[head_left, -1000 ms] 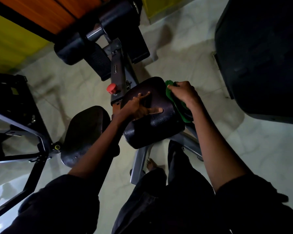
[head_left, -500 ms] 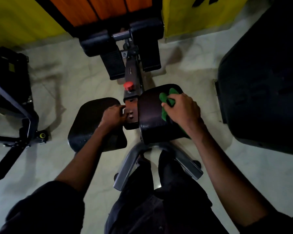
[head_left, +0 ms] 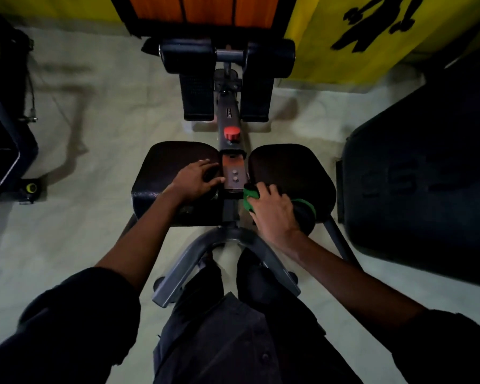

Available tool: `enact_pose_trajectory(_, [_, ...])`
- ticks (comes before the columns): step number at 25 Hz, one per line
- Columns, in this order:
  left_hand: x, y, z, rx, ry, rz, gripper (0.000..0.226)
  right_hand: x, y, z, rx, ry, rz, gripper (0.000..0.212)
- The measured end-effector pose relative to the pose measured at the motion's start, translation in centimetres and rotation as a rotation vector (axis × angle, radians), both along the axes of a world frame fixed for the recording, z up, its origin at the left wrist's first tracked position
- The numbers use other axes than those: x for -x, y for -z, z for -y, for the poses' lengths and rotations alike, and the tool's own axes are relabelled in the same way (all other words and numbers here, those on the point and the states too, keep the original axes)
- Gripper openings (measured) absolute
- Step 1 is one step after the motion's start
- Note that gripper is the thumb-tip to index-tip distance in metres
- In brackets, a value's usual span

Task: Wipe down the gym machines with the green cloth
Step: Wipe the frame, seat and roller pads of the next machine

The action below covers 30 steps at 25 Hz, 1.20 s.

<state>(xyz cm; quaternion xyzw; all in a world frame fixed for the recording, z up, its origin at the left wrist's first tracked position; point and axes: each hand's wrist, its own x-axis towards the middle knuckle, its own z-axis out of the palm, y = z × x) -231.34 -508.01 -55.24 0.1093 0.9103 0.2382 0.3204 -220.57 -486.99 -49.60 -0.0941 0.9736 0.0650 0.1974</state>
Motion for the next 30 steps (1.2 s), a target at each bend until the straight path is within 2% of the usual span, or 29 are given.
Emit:
enact_pose_trajectory(4, [-0.5, 0.3, 0.2, -0.002, 0.039, -0.089, 0.063, 0.5, 0.1, 0.7, -0.069, -0.114, 0.070, 0.021])
enact_pose_trajectory(10, [-0.3, 0.8, 0.3, -0.016, 0.094, -0.164, 0.052, 7.7, 0.5, 3.3, -0.157, 0.063, 0.103, 0.026])
enact_pose_trajectory(13, [-0.1, 1.1, 0.5, -0.012, 0.110, -0.150, 0.053, 7.7, 1.0, 3.5, -0.209, 0.047, 0.139, 0.026])
enact_pose_trajectory(16, [0.0, 1.2, 0.3, -0.004, 0.104, -0.132, 0.054, 8.4, 1.5, 3.0, -0.172, 0.038, 0.166, 0.029])
enact_pose_trajectory(22, [2.0, 0.7, -1.1, 0.085, 0.113, -0.120, 0.049, 15.1, 3.5, 3.0, -0.113, 0.085, 0.304, 0.040])
enact_pose_trajectory(27, [3.5, 2.2, -3.3, 0.001, 0.133, -0.061, 0.042, 16.1, 5.3, 0.2, -0.014, 0.089, 0.314, 0.043])
enact_pose_trajectory(30, [5.3, 3.5, -4.5, -0.004, 0.069, 0.020, 0.044, 20.0, 8.1, -0.4, 0.009, 0.062, 0.383, 0.042])
